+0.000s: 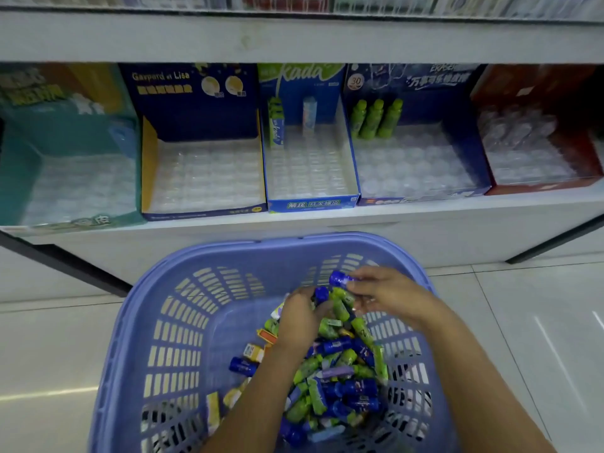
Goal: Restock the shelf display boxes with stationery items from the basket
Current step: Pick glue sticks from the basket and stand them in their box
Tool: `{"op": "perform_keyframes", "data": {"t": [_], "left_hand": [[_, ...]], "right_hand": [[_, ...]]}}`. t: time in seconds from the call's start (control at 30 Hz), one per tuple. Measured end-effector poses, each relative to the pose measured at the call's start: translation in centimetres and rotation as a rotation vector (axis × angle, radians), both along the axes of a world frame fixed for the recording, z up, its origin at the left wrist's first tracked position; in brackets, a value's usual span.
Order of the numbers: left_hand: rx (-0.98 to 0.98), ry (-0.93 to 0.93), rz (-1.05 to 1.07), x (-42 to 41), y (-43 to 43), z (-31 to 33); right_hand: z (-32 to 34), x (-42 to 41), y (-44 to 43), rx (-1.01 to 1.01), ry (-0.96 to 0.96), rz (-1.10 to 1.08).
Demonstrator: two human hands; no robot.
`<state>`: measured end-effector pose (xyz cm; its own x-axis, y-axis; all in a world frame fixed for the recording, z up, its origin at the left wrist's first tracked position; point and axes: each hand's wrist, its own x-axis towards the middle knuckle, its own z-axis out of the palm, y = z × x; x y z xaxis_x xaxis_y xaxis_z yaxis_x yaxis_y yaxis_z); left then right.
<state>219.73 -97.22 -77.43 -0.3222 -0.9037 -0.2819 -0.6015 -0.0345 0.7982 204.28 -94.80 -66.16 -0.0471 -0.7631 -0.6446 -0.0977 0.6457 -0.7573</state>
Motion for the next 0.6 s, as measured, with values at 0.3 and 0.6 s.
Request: {"op": "perform_keyframes", "data": {"t": [0.3,0.6], "left_hand": [[0.218,0.473,-0.032,-2.7,-1.2,14.4],[0.321,0.645,0.129,-4.4,-3.1,19.1]], "right_hand": [[8.4,-6.4,-2.7,-0.721,-0.187,-0.407],[7.9,-12.2,-13.7,-0.789,0.630,-0.513]]}}
